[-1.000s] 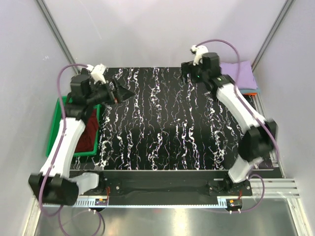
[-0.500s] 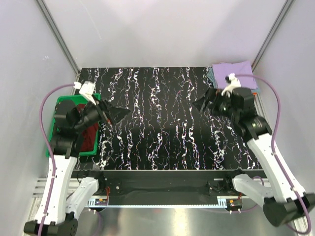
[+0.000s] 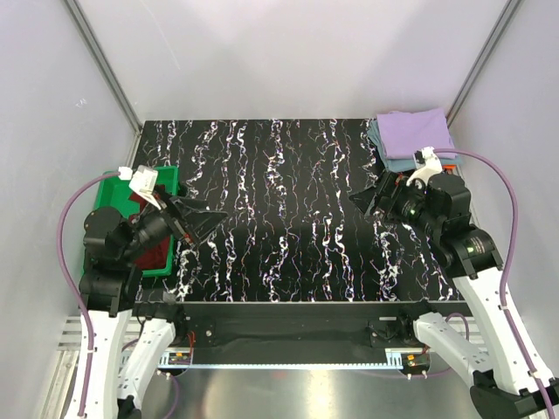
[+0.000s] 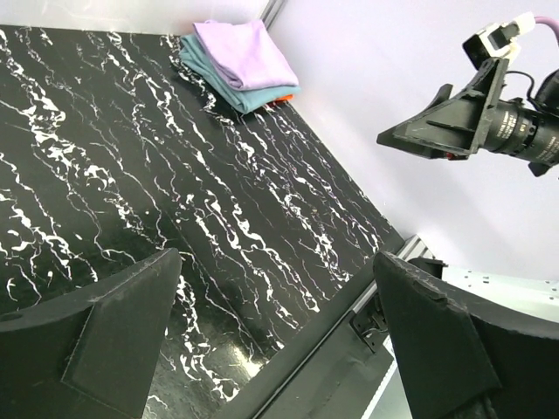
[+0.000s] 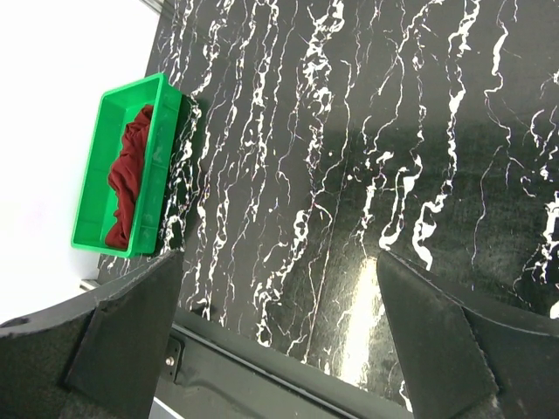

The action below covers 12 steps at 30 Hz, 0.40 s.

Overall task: Fold and stack the t-shirts
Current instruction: Neatly place the folded tshirt to the corner

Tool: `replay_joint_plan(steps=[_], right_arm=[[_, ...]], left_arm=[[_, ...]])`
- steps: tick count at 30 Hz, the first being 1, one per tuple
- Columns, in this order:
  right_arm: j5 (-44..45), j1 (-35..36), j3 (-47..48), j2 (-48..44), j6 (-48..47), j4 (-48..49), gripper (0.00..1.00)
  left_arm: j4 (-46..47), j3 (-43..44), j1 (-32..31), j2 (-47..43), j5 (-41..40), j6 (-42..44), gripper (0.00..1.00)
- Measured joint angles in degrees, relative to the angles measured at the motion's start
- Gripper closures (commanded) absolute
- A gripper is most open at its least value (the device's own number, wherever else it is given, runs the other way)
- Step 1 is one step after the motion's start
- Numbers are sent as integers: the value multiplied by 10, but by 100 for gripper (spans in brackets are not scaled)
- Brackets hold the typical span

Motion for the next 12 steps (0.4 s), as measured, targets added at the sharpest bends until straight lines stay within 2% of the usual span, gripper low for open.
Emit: replay_joint_plan(steps=[12], right_arm=[[-2,0,7,-12,-1,-12,0]], left_arm=[[-34,1,0,-16,-1,-1,1]])
